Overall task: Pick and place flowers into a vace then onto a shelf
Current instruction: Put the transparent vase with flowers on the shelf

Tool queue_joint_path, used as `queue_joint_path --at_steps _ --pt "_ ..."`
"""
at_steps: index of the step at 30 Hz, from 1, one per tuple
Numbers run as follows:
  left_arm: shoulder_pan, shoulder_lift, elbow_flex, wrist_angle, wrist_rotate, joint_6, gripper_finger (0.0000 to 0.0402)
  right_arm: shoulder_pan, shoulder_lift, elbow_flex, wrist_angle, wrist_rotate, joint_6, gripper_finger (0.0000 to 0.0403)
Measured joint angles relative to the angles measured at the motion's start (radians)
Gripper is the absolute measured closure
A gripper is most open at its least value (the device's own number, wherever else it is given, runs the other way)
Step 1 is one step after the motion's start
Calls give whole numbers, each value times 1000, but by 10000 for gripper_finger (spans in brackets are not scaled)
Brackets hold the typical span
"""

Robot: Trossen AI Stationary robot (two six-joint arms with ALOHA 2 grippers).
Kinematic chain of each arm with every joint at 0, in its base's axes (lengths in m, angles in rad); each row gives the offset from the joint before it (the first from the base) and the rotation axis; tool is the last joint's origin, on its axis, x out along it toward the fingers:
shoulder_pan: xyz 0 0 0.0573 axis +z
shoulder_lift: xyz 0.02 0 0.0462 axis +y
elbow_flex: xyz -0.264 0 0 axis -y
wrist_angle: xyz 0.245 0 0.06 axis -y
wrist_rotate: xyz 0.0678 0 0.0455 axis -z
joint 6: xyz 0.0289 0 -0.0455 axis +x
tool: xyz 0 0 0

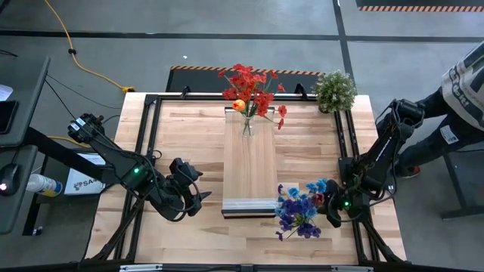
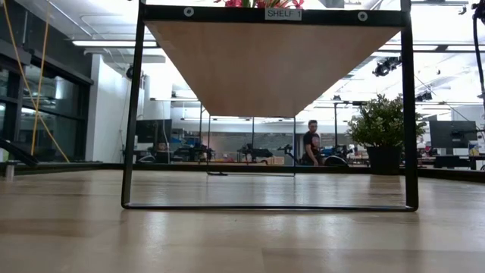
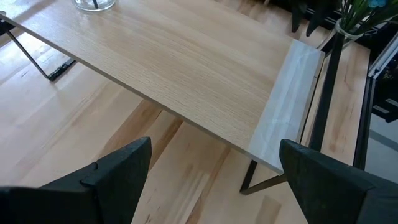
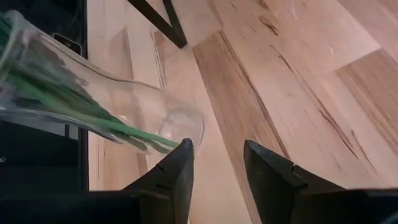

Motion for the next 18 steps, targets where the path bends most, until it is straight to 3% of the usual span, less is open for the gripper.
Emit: queue_joint_path --at_steps 18 --pt "0 0 0 0 0 0 16 1 0 0 2 25 -54 100"
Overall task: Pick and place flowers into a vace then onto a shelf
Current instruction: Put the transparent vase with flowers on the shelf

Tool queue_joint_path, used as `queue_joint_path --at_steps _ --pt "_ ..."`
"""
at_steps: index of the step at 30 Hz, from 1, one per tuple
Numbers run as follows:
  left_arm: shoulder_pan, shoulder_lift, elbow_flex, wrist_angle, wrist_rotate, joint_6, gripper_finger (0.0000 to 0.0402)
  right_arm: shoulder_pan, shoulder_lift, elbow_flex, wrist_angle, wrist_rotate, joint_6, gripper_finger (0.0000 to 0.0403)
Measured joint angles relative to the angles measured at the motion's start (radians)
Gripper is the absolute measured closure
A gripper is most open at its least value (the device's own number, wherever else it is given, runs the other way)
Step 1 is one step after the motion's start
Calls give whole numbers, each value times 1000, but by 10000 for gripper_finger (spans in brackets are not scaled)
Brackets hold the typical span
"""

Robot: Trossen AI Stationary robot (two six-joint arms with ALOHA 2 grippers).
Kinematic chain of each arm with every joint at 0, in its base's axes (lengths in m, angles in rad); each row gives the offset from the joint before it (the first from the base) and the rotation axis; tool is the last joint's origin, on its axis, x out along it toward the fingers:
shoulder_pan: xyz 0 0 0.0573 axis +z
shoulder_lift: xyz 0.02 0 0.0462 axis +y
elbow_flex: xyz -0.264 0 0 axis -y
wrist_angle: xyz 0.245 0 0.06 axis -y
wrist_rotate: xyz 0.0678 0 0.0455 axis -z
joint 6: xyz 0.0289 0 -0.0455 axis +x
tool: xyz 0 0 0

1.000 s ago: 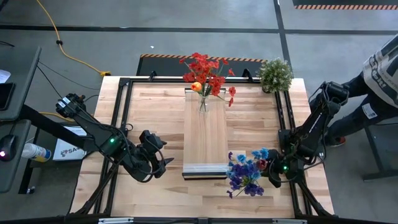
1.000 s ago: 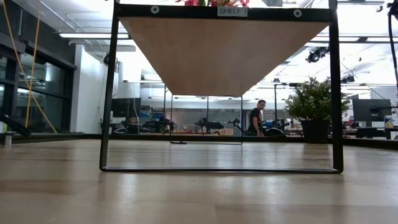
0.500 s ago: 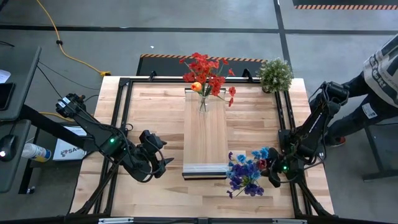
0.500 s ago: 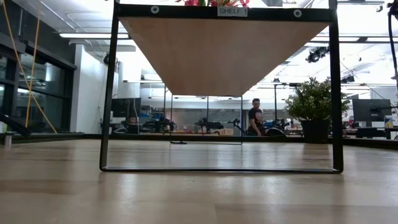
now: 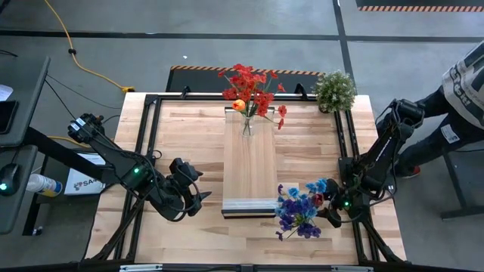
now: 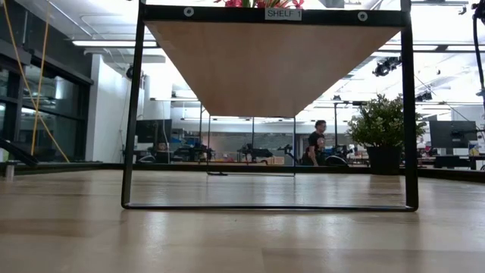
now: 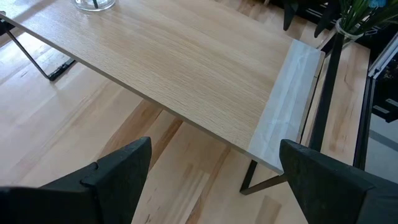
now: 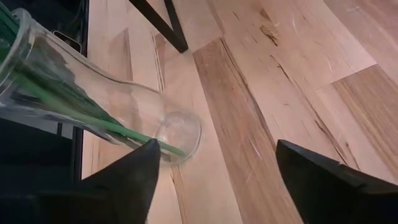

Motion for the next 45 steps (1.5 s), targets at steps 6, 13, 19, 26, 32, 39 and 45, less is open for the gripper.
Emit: queue_joint_path --at_steps 6,13,19,26,32,39,45 --pt "0 0 0 0 0 0 16 0 0 0 3 -1 -9 56" --pt "0 0 0 0 0 0 16 1 0 0 53 22 -100 43" --pt "0 0 0 0 0 0 16 32 0 2 72 97 -140 46" --pt "0 0 0 -2 0 8 16 73 0 2 164 90 -175 46" --pt "0 0 0 -1 0 23 16 70 15 2 176 133 -213 46" --pt "0 0 0 -1 0 23 16 48 86 1 224 131 -217 46" --pt "0 0 0 -1 0 25 16 17 174 1 368 136 -290 46"
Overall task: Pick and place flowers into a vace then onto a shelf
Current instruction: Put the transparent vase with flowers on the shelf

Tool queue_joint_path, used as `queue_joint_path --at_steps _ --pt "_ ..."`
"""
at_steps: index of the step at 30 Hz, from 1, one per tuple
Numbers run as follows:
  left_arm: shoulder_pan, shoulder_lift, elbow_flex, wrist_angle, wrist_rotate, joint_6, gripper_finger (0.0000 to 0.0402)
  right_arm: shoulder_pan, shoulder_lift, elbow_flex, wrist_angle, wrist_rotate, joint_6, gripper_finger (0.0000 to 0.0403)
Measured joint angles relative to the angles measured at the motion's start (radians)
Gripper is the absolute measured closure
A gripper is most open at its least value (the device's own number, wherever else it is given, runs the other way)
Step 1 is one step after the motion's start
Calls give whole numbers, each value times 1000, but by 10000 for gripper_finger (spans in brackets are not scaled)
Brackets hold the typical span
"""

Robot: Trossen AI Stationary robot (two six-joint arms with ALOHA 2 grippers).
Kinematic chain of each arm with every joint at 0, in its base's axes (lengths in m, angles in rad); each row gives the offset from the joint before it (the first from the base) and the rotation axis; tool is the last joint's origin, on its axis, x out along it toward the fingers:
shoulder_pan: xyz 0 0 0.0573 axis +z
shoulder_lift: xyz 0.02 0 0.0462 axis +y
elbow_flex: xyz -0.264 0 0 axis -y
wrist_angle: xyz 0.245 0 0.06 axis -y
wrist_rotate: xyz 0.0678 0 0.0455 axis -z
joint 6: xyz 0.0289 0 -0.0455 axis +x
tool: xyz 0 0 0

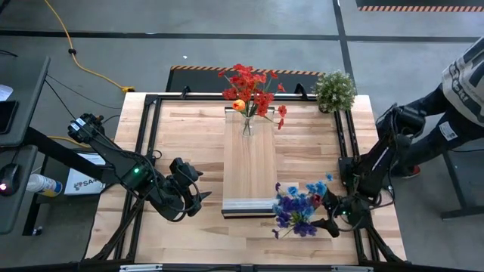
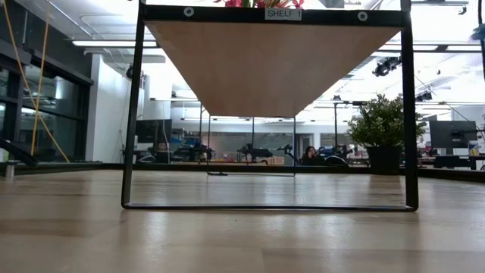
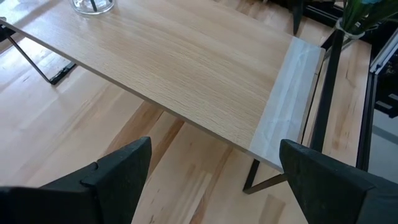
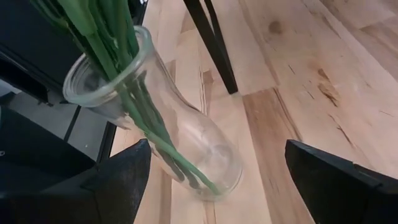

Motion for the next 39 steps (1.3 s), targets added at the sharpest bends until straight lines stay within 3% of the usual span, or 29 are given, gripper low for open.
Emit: queue_joint_path --at_steps 13,22,39 --pt "0 0 0 -8 0 6 16 -17 126 -2 233 24 -83 46" --pt "0 0 0 -8 0 6 16 -23 127 -2 273 55 -131 46" --pt "0 0 0 -8 0 28 16 -70 127 -1 287 13 -171 46"
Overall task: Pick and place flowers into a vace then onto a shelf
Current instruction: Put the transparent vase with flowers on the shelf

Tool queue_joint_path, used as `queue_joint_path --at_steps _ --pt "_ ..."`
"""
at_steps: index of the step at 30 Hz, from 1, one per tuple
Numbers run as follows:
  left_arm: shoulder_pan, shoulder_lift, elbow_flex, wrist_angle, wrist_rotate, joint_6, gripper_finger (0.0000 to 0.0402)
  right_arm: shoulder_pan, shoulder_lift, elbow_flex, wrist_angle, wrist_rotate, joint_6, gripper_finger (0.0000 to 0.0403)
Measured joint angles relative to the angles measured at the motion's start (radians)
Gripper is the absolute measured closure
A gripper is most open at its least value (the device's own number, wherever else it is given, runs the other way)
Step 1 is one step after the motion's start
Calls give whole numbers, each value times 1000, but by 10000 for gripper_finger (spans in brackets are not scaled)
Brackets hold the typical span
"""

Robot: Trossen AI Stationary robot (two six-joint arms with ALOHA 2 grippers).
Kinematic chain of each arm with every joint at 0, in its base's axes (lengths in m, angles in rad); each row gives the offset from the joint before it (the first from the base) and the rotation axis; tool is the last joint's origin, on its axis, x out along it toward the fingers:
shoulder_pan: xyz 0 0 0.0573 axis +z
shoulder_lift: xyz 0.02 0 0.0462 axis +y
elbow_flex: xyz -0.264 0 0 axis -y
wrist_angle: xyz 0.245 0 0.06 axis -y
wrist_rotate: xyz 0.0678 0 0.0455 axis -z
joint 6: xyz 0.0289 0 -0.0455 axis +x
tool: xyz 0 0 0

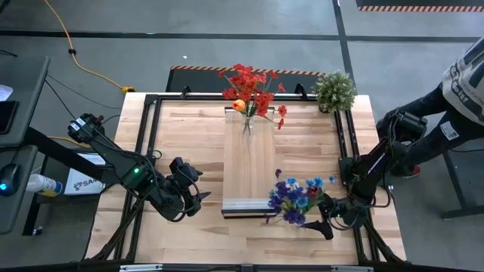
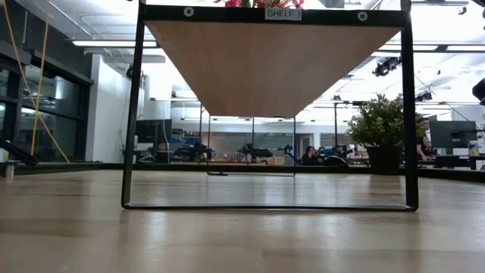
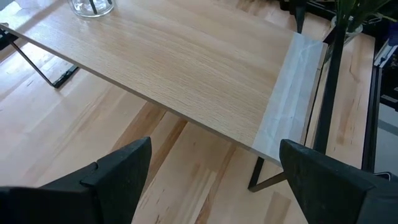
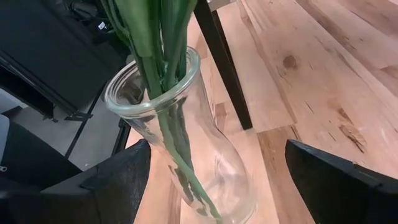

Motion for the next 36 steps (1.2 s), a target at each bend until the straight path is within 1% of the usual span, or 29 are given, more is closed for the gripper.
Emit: queue_joint_path --at_steps 7,12,19,24,27,31,36 --pt "0 0 0 0 0 0 16 -13 0 0 1 -32 9 46" --pt "0 0 0 0 0 0 16 -12 0 0 33 -58 9 46" --pt "0 0 0 0 0 0 16 -12 7 1 56 -50 -11 46" --pt "0 0 0 0 0 0 16 -12 91 2 123 -42 -4 46" --pt "0 0 0 0 0 0 16 -12 163 2 230 -12 -14 46" --pt "0 0 0 0 0 0 16 -11 235 2 368 27 -82 46" --pt "0 0 0 0 0 5 16 -11 298 8 405 67 -86 46"
